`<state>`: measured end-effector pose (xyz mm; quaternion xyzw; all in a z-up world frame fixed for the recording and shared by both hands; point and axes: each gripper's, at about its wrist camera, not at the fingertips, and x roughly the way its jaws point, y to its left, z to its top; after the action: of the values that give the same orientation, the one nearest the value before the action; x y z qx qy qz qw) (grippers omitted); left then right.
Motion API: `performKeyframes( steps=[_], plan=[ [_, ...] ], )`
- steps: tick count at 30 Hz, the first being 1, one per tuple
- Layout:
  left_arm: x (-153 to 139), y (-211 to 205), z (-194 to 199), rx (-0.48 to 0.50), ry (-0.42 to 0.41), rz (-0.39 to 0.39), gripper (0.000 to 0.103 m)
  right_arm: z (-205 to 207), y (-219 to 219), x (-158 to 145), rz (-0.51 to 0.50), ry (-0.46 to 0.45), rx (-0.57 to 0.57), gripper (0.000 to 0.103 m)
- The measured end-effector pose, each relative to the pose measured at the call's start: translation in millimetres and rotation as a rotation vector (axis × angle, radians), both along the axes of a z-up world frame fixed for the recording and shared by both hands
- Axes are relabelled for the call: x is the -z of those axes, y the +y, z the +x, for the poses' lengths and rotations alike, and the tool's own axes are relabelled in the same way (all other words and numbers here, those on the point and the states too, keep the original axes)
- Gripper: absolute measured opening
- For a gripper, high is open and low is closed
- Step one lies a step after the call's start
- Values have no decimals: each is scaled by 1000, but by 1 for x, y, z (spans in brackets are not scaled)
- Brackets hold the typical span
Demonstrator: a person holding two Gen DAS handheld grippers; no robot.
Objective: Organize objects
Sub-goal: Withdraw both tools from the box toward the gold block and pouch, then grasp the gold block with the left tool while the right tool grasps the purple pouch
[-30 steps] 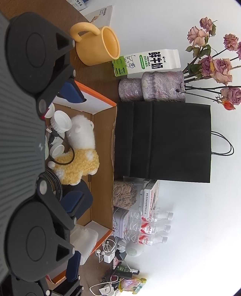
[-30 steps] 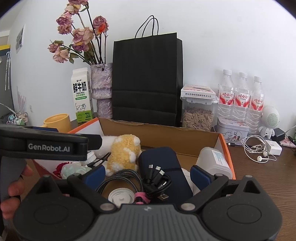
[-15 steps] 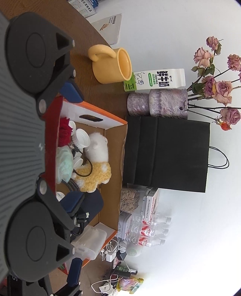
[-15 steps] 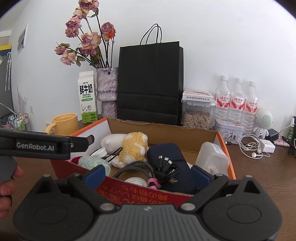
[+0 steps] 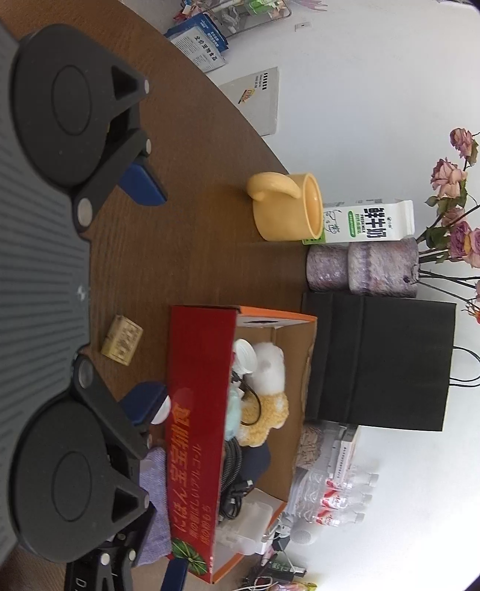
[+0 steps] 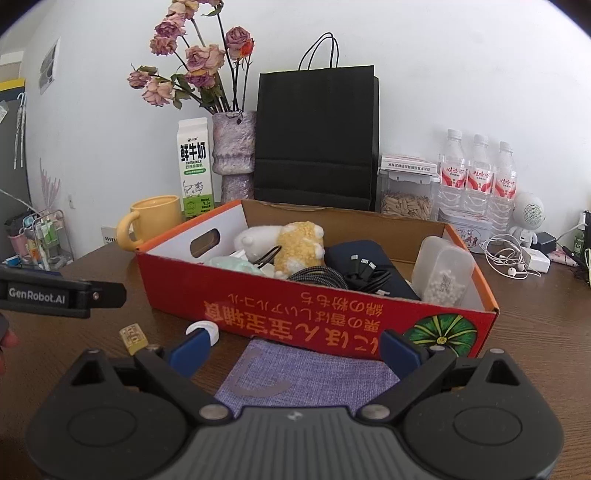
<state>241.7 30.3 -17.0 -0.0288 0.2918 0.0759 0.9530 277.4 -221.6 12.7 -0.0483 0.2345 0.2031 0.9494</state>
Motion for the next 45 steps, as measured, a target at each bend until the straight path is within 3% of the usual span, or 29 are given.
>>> performKeyframes(
  steps=[7, 16, 22, 37, 42, 44, 45],
  plan=[
    [20, -1, -3, 21, 76, 10, 103, -9, 10, 12, -42, 55, -13, 98],
    [36, -16, 23, 51, 126, 41, 103, -1, 15, 26, -91, 123, 5, 98],
    [40, -11, 25, 45, 98, 7, 103, 11, 12, 32, -62, 197, 7, 103],
    [40, -11, 26, 65, 97, 0, 103, 19, 22, 32, -64, 195, 35, 103],
    [39, -10, 25, 72, 88, -13, 102, 20, 26, 30, -58, 176, 36, 89],
    [37, -10, 23, 78, 67, -20, 84, 19, 29, 29, -60, 167, 33, 78],
    [36, -11, 21, 85, 57, -22, 79, 18, 30, 28, -53, 161, 26, 67]
  ],
)
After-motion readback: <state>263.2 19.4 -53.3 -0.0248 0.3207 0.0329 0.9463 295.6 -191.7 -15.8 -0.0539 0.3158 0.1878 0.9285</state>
